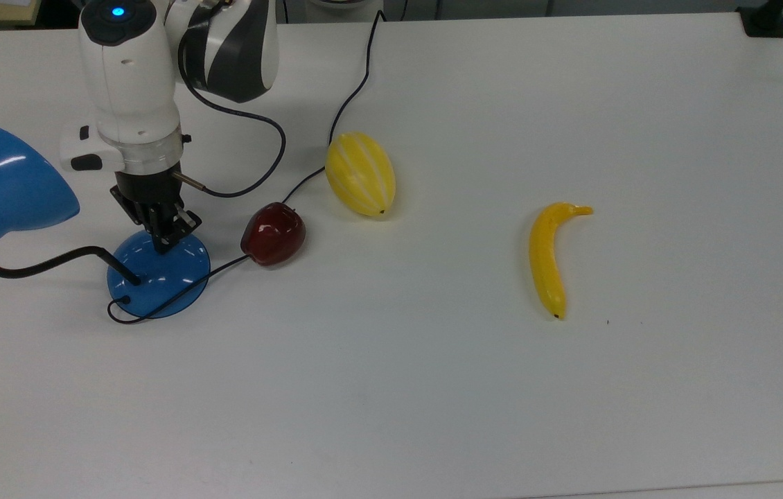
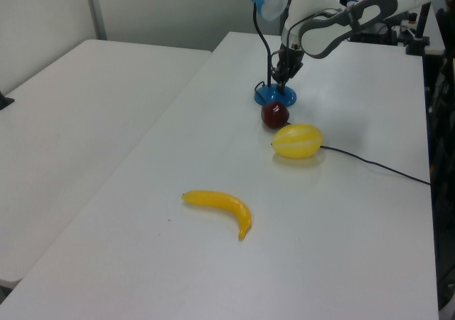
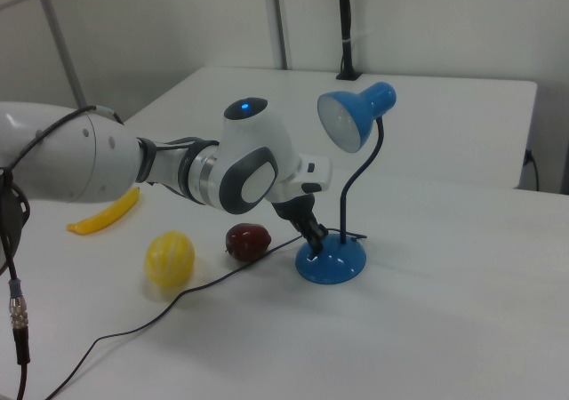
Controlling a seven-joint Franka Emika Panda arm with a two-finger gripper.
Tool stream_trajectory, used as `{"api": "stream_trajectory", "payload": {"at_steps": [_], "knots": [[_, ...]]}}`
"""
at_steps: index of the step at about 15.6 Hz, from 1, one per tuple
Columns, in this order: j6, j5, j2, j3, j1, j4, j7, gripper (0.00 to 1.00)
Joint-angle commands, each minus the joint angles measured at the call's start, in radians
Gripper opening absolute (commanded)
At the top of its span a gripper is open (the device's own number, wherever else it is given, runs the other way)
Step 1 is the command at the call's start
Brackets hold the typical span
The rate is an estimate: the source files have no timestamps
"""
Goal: Turn on desk lamp
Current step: 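Press down on the switch on the blue lamp base with the gripper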
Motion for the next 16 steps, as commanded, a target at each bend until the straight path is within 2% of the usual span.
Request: {"api": "stream_trajectory", "payload": {"at_steps": [1, 16], "knots": [[-0.063, -0.020, -0.025, -0.001, 0.001, -0.013, -0.002, 0.00], [-0.100, -0.018, -0.040, -0.001, -0.005, -0.013, -0.011, 0.00]]}}
